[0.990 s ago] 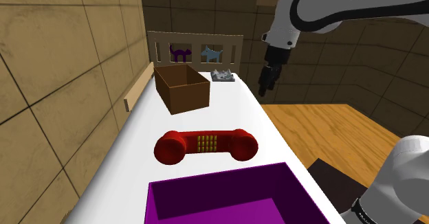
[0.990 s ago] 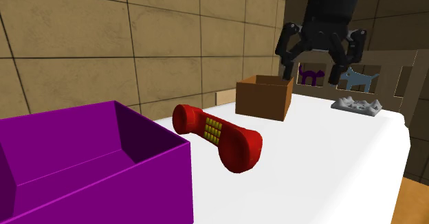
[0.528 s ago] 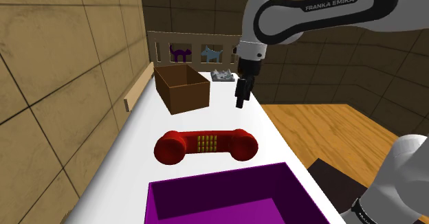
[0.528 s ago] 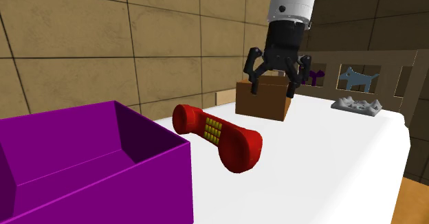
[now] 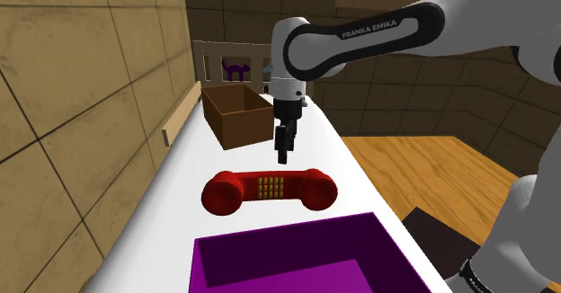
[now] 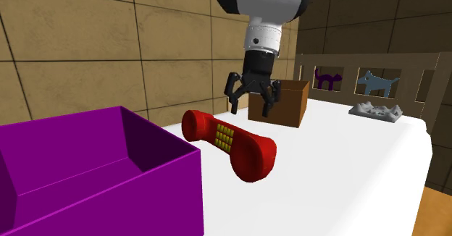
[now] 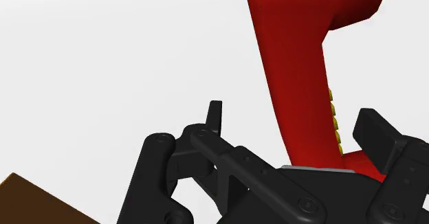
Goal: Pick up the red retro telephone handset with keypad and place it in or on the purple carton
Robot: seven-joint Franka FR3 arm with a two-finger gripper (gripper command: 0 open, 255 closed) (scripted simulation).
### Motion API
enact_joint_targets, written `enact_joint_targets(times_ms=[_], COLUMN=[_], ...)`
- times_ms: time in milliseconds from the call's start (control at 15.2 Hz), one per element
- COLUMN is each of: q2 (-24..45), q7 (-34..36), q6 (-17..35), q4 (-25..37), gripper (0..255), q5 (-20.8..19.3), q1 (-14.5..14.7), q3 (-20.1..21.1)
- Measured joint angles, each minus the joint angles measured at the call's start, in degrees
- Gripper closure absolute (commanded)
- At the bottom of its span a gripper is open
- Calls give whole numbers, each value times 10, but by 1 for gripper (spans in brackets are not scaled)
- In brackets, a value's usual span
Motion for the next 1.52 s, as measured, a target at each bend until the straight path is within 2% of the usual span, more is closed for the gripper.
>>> enact_joint_targets(times_ms=[264, 726, 1188, 1254, 1518], q2=[61, 74, 74, 74, 74], q7=[-9, -13, -14, -14, -14], q6=[-7, 39, 46, 46, 46], q4=[46, 9, 3, 3, 3], gripper=[0, 0, 0, 255, 255], q5=[-5, -4, -4, -4, -4], q1=[21, 26, 27, 27, 27], q3=[18, 22, 23, 23, 23])
